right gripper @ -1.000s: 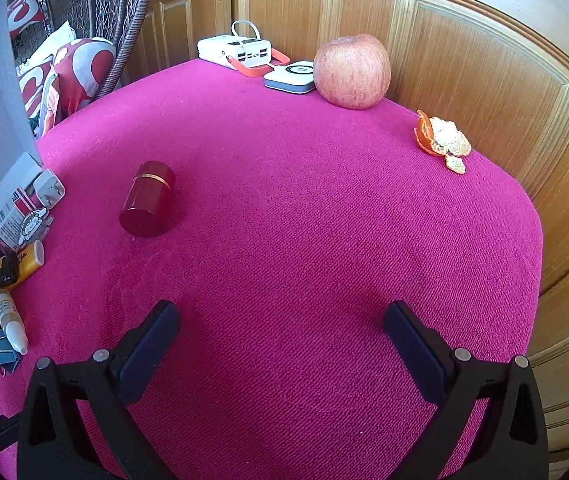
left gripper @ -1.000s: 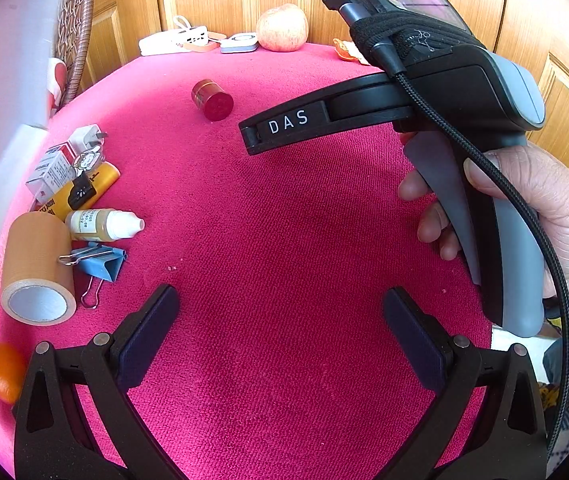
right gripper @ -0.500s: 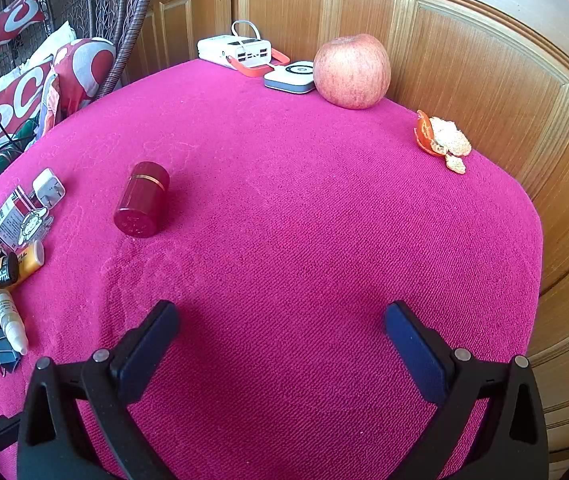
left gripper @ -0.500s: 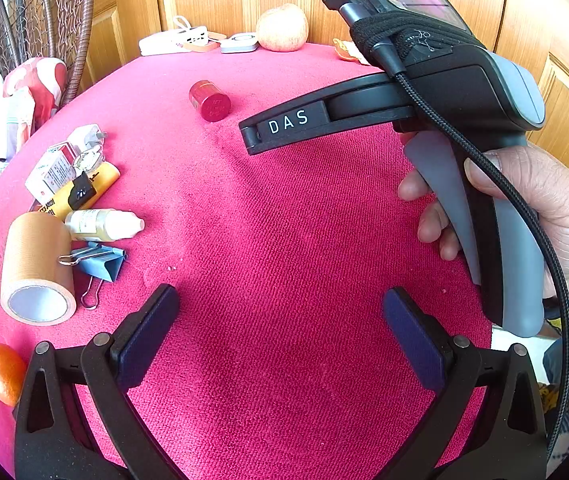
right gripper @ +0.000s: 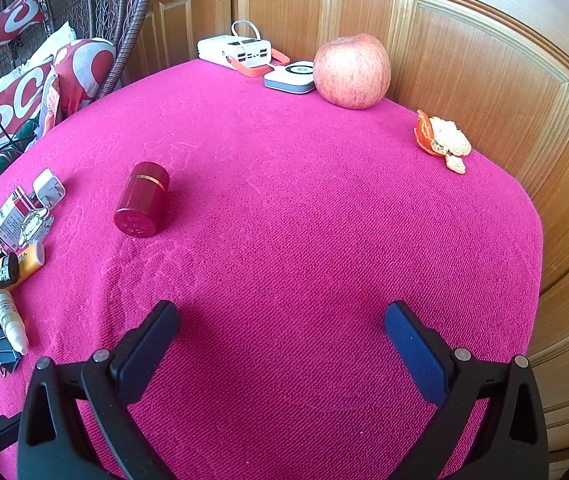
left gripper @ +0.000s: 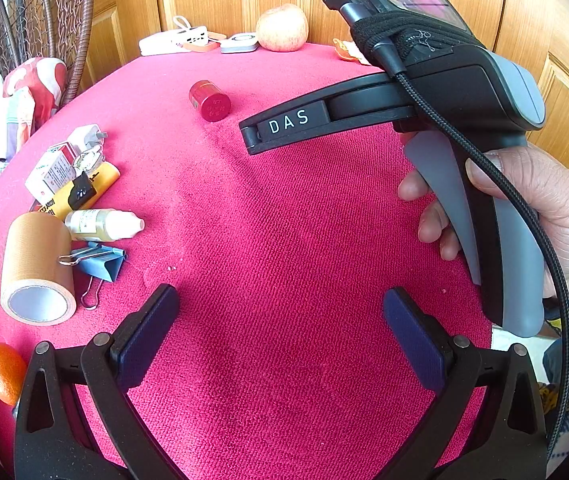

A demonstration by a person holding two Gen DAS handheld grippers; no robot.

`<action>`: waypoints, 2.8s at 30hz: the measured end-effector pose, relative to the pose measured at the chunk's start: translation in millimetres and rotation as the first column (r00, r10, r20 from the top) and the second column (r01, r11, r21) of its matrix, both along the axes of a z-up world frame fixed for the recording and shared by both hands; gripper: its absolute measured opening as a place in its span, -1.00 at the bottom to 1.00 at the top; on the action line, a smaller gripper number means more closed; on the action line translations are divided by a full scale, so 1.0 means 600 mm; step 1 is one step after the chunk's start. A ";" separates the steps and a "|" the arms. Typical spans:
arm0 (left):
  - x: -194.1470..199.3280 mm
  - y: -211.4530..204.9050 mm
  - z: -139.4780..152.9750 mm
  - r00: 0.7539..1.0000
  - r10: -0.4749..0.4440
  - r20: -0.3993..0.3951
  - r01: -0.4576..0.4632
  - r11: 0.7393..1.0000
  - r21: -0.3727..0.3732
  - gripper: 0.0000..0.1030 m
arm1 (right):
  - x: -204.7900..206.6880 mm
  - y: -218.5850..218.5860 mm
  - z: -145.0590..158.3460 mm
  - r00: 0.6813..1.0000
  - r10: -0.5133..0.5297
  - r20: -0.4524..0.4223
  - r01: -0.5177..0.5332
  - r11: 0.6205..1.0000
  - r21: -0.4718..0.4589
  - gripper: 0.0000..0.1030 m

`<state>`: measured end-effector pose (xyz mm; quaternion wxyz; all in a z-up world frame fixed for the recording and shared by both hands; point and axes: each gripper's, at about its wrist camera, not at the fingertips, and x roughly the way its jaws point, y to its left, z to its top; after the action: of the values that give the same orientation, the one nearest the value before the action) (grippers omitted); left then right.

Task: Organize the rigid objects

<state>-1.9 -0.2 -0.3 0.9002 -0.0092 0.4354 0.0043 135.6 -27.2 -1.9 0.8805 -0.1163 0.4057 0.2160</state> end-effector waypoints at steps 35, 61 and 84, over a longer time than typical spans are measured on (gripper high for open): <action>0.000 0.000 0.000 1.000 0.000 0.000 0.000 1.000 0.000 1.00 | 0.000 -0.001 0.000 1.000 0.000 -0.001 0.000 1.000 0.000 1.00; 0.000 0.000 0.000 1.000 0.000 0.000 0.000 1.000 0.000 1.00 | 0.000 -0.001 0.001 1.000 0.001 -0.002 -0.001 1.000 0.002 1.00; -0.021 0.001 0.008 0.996 0.085 0.020 -0.086 0.996 0.006 0.99 | 0.000 -0.001 0.002 1.000 0.001 -0.002 -0.001 1.000 0.001 1.00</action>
<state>-14.6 0.4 4.4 0.9035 -0.0246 0.4256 0.0443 135.7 -27.6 -0.7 0.8799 -0.1158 0.4066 0.2168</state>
